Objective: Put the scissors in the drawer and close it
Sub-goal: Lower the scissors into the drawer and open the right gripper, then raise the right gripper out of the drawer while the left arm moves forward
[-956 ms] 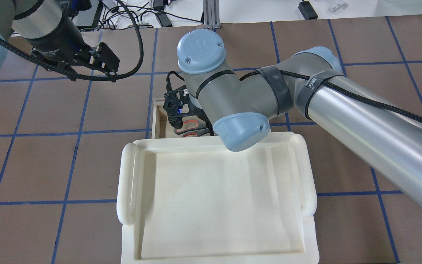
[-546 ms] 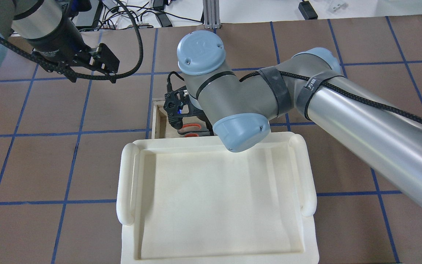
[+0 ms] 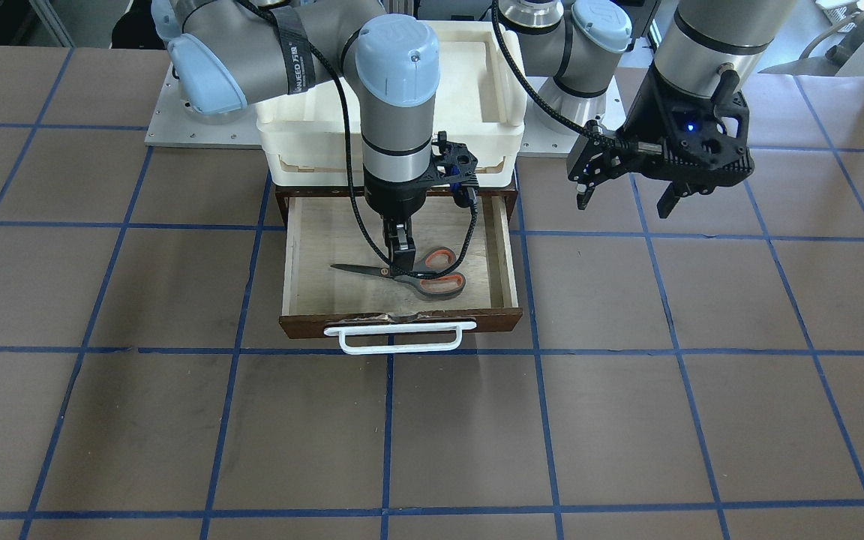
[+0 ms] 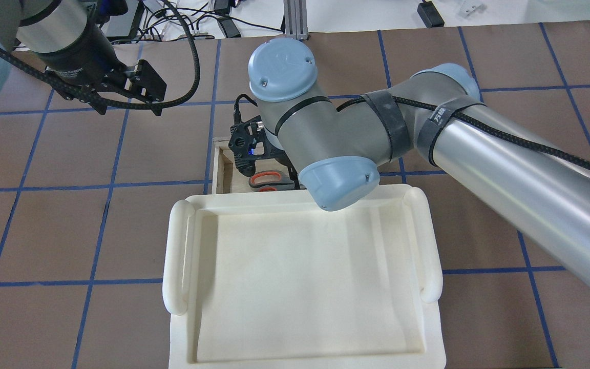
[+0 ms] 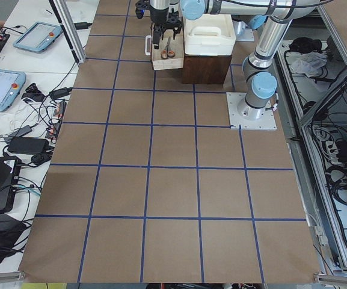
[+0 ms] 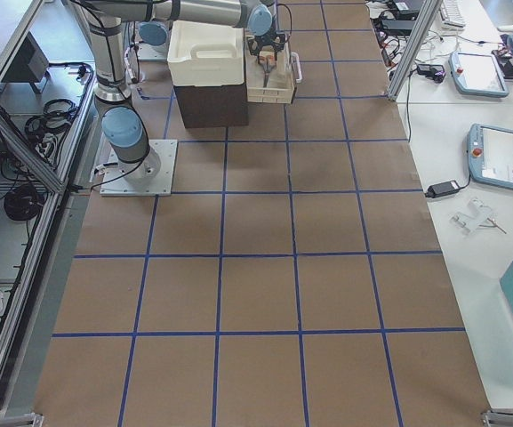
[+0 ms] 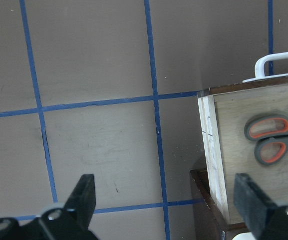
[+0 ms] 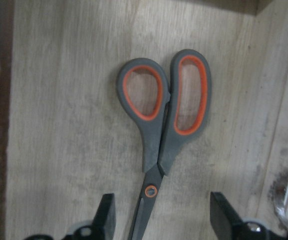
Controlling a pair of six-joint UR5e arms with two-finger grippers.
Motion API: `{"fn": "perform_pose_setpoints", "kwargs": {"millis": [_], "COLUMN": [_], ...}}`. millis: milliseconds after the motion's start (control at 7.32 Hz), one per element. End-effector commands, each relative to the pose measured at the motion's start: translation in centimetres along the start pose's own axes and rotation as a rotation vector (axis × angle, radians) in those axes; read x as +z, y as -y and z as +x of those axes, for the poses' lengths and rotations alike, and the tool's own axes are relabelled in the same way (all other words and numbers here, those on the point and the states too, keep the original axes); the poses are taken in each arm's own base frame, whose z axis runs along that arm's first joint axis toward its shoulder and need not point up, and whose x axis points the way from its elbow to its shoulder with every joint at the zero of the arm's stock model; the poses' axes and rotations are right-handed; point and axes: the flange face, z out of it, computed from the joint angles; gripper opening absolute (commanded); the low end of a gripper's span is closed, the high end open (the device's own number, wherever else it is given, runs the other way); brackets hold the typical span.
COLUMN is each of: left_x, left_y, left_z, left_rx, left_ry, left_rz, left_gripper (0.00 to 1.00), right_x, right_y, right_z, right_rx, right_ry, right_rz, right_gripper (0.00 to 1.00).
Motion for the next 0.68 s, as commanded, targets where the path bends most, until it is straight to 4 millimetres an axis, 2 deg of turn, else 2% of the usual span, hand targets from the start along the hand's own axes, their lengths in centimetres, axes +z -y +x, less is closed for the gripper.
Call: {"fn": "perform_pose_setpoints", "kwargs": {"millis": [0, 137, 410, 546], "left_x": [0.0, 0.1, 0.2, 0.1], "left_y": [0.1, 0.3, 0.9, 1.4], "left_z": [0.0, 0.0, -0.1, 0.0], "left_rx": [0.000, 0.000, -0.002, 0.001], "left_ry": [0.001, 0.001, 0.001, 0.000], "left_rz": [0.001, -0.001, -0.001, -0.002], "left_gripper": [1.00, 1.00, 1.00, 1.00], "right_x": [-3.1, -3.8, -6.4, -7.1], "right_y": [-3.9, -6.8, -12.2, -14.7], "right_z": [1.9, 2.4, 3.1, 2.9], "right_rx": [0.106, 0.217, 0.377, 0.544], "right_ry": [-0.057, -0.034, -0.063, -0.041], "right_rz": [0.007, 0.007, 0.010, 0.003], "right_gripper": [0.81, 0.97, 0.98, 0.98]}}
